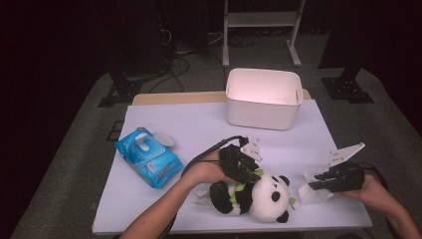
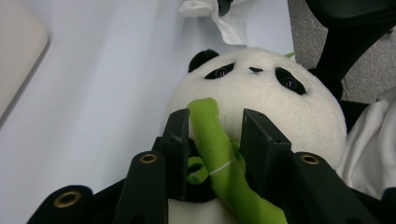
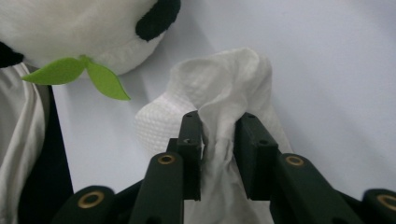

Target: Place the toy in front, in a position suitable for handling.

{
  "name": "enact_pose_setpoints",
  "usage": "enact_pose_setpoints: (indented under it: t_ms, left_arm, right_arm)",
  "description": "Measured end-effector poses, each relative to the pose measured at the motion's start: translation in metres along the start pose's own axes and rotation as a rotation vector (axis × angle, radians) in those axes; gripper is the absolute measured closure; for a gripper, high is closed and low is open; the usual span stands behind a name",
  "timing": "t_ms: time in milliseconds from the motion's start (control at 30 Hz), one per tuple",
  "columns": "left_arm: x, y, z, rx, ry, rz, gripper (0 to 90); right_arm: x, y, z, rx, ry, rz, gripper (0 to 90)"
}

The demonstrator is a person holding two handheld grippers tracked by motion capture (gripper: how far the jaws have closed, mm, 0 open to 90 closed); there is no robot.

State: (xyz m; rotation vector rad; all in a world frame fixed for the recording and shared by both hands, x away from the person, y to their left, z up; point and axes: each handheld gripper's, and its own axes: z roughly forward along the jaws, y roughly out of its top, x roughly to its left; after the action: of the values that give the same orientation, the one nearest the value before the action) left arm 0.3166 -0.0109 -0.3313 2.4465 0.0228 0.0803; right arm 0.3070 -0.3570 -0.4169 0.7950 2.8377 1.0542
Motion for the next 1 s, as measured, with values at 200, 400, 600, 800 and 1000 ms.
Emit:
enact_pose_setpoints:
  t_ms: [200,400,600,800,1000]
  left_arm:
    - [0.001,-0.003,-0.009,-0.02,0.021,-0.008,57.8]
    - [0.002,-0.008,-0.017,-0.031,0.042,-0.017,55.0]
    - [0.003,-0.014,-0.026,-0.044,0.057,-0.035,52.3]
    - [0.005,-0.023,-0.032,-0.057,0.067,-0.058,49.7]
    - [0.007,-0.033,-0.038,-0.067,0.073,-0.088,45.2]
  right_arm:
    - [-0.003,0.0,-0.008,-0.017,-0.023,0.021,65.0]
    - [-0.004,0.003,-0.014,-0.019,-0.038,0.027,59.9]
    - [-0.004,0.01,-0.019,-0.031,-0.041,0.023,56.9]
    - [-0.005,0.02,-0.018,-0.046,-0.044,0.014,51.8]
    - [-0.007,0.033,-0.017,-0.053,-0.038,0.005,47.9]
